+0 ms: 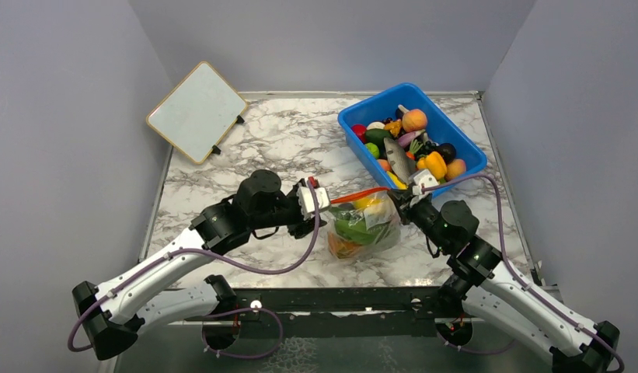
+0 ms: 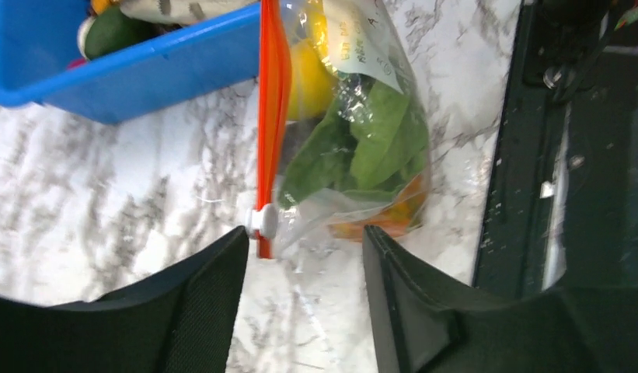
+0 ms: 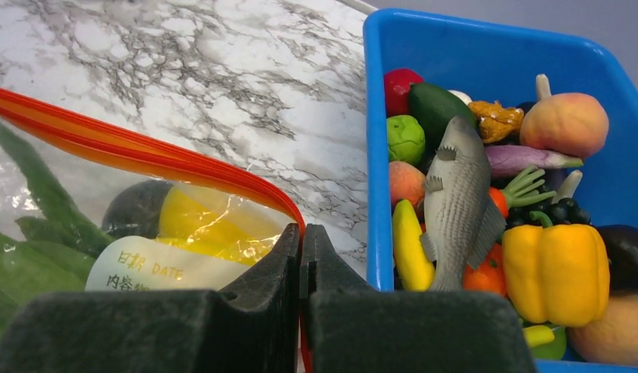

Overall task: Open the zip-top bag and remove the fake food
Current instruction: Unzip the zipper food storage bag at the center of the board, then open the zipper of the food storage bag at the center of the board.

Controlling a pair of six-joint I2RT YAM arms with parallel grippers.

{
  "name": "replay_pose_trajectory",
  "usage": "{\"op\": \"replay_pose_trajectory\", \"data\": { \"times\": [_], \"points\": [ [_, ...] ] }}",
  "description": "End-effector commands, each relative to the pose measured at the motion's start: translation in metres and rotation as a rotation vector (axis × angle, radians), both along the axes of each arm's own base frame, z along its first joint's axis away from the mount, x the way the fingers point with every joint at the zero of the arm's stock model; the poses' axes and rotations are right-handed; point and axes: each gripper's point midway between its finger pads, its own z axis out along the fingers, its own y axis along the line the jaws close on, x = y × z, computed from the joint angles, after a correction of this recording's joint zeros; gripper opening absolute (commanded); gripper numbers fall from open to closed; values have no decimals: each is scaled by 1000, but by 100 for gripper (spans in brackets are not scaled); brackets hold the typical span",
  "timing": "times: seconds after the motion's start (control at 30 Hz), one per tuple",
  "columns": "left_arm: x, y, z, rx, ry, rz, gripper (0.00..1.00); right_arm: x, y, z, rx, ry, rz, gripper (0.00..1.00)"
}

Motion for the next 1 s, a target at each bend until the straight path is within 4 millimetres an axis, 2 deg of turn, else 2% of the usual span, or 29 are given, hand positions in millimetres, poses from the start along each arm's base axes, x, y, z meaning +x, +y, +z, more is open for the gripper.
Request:
{"op": "replay_pose_trajectory", "data": {
  "times": [0.0, 0.1, 0.13, 0.3, 0.37, 0.43, 0.57, 0.73, 0.97],
  "points": [
    [8, -8, 17, -46, 61, 70, 68, -8, 13, 3, -3, -30, 102, 1],
    [18, -16, 35, -100, 77, 114, 85, -19, 28, 7, -16, -48, 215, 1],
    [19, -19, 41, -121, 80, 117, 88, -22, 31, 7, -18, -50, 245, 1],
    [31, -33, 67, -209, 126, 165, 95, -37, 47, 6, -32, -64, 377, 1],
    [39, -36, 67, -217, 164, 204, 96, -40, 50, 8, -32, -67, 404, 1],
    [44, -39, 59, -196, 213, 219, 96, -43, 52, 9, -30, -71, 421, 1],
    [43, -51, 35, -137, 329, 198, 89, -48, 52, 17, -15, -92, 440, 1],
    [39, -57, 19, -113, 407, 179, 80, -50, 48, 21, -2, -106, 430, 1],
    [38, -55, 8, -85, 458, 173, 53, -49, 49, 20, -2, -103, 431, 1]
  ]
}}
